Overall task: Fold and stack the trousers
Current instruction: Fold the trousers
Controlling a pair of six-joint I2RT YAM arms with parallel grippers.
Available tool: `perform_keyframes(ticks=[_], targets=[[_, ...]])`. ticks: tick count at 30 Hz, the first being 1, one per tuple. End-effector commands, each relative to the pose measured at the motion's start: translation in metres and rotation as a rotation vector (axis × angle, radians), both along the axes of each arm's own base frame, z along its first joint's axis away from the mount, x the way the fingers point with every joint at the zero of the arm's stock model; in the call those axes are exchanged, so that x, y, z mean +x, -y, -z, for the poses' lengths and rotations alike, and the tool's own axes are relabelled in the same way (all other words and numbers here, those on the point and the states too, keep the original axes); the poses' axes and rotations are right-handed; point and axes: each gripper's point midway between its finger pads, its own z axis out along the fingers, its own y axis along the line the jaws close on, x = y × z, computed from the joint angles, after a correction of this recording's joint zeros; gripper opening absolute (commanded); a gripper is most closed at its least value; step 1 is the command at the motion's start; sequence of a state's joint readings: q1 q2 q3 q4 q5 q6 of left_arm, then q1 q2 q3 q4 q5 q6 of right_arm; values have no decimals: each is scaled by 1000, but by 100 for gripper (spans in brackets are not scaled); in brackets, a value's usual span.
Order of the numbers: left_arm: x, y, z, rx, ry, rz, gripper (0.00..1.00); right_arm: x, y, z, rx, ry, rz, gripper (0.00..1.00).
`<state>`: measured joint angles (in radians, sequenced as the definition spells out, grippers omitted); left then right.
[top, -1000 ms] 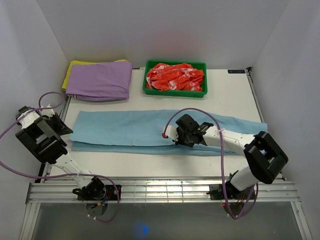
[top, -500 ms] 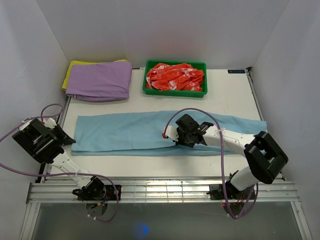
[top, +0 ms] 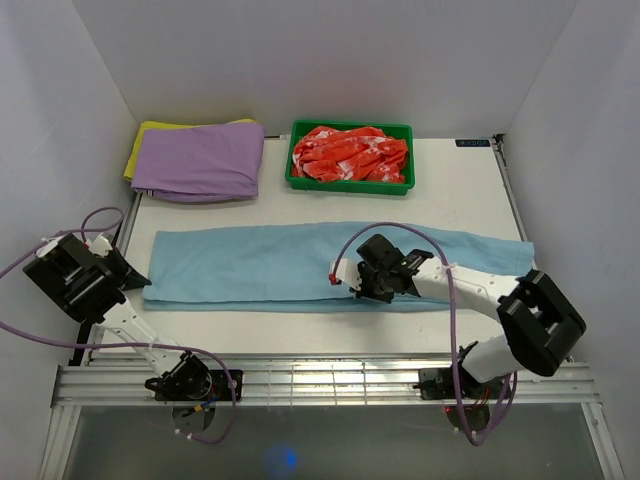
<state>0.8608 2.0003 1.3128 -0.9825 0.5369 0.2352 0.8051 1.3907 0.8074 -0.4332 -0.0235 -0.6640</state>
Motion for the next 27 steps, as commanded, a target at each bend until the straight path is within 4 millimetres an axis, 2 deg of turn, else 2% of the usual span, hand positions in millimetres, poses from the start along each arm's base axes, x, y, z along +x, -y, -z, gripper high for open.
perform_keyframes(ticks=[1,3,6,11,13,16,20,24,27], targets=[[18,-32,3,132,62,29,0,-19,7,40,-47,-120,1,8],[25,-29,-22,119,106,45,0,-15,4,48,-53,-122,7,8],[23,-24,-53,121,135,71,0,-11,3,62,-79,-135,15,8],[7,-4,-80,85,137,115,0,-9,-3,61,-67,-149,32,8],[-2,4,-76,75,122,129,0,-8,-4,60,-65,-150,32,8],[-14,5,-53,74,78,120,0,-8,-4,58,-61,-147,32,8],[-21,-5,-10,87,18,87,0,-7,-5,54,-54,-141,33,8],[-34,-13,25,118,-63,64,0,-7,-4,48,-51,-133,33,8],[-34,-30,39,167,-80,30,0,-6,-6,42,-40,-127,31,8]])
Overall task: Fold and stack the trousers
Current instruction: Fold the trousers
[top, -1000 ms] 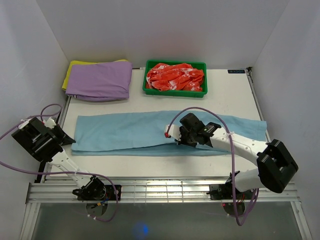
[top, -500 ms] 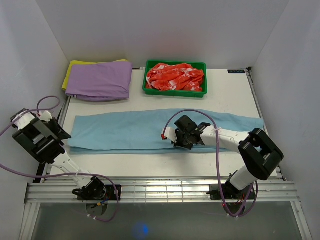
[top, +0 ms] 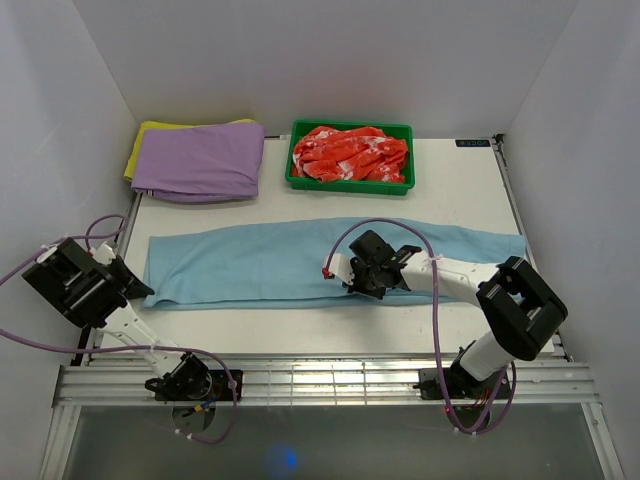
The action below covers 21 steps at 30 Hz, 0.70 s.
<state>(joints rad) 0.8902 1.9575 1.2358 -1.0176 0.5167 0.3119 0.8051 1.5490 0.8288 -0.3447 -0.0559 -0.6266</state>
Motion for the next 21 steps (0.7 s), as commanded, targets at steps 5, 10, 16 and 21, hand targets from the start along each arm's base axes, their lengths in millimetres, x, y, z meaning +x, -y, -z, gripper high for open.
perform_keyframes(ticks=[5,10,16,21], targets=[[2,-53,33,176,-28,-24,0,-11,11,-1,-29,-39,5,8],[15,-65,-4,237,56,8,0,-17,18,10,-58,-62,0,8],[9,-63,-23,282,85,67,0,-16,15,10,-49,-67,4,8],[9,-58,-26,264,106,83,0,-14,12,8,-47,-65,2,8]])
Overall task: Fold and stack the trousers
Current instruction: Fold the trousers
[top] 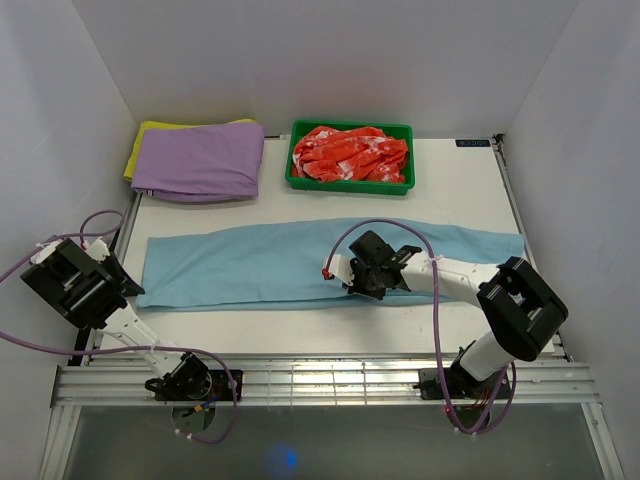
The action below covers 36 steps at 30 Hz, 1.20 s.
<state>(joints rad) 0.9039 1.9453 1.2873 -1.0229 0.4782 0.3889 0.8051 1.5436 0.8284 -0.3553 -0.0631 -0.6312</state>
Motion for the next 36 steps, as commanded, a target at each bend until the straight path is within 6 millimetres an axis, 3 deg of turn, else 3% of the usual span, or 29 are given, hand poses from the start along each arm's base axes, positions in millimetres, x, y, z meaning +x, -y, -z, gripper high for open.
perform_keyframes(ticks=[1,8,12,15,20,25,29,32,35,36], targets=[[7,-36,-17,171,73,26,0,-11,12,8,-46,-58,11,8],[-7,-32,14,169,8,29,0,-9,10,1,-38,-51,14,8],[-13,-41,25,223,-28,26,0,-3,4,-29,3,-13,18,8],[-12,-46,27,235,-40,9,0,-3,10,-45,-4,22,12,8],[-6,-56,29,244,-46,-9,0,-18,35,-26,-79,16,-14,8],[-5,-60,30,253,-53,-15,0,-37,39,-9,-70,-69,-12,8],[-6,-61,30,253,-57,-20,0,-42,40,0,-79,-97,-12,8],[-5,-61,29,252,-54,-18,0,-41,39,12,-97,-122,-6,15],[-1,-58,22,238,-31,-8,3,-37,27,8,-71,-140,6,31],[1,-59,18,242,-18,-4,9,-36,24,4,-60,-138,8,46]])
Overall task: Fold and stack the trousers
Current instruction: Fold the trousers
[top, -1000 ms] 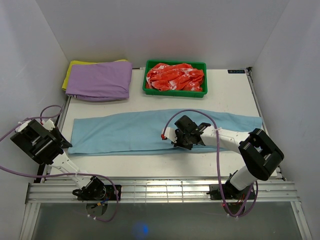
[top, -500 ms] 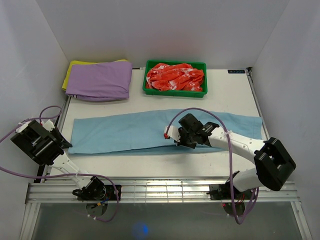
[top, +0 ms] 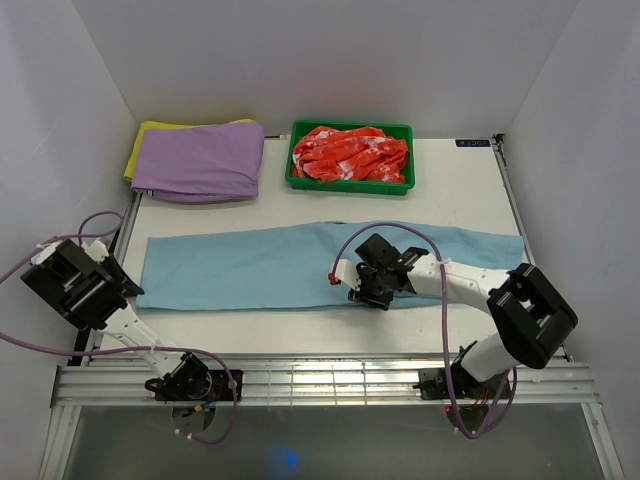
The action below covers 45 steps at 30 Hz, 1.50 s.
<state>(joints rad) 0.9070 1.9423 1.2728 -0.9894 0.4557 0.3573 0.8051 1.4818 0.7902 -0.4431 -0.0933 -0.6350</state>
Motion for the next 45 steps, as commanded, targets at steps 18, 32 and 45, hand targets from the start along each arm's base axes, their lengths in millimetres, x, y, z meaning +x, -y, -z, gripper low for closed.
perform_keyframes(ticks=[18,32,45], targets=[[61,43,-128,378,417,492,74,19,124,-79,1,142,190,58],[53,93,-24,290,217,529,65,31,204,-32,-161,104,226,49],[28,63,18,383,51,579,33,55,228,-26,-235,160,237,8]])
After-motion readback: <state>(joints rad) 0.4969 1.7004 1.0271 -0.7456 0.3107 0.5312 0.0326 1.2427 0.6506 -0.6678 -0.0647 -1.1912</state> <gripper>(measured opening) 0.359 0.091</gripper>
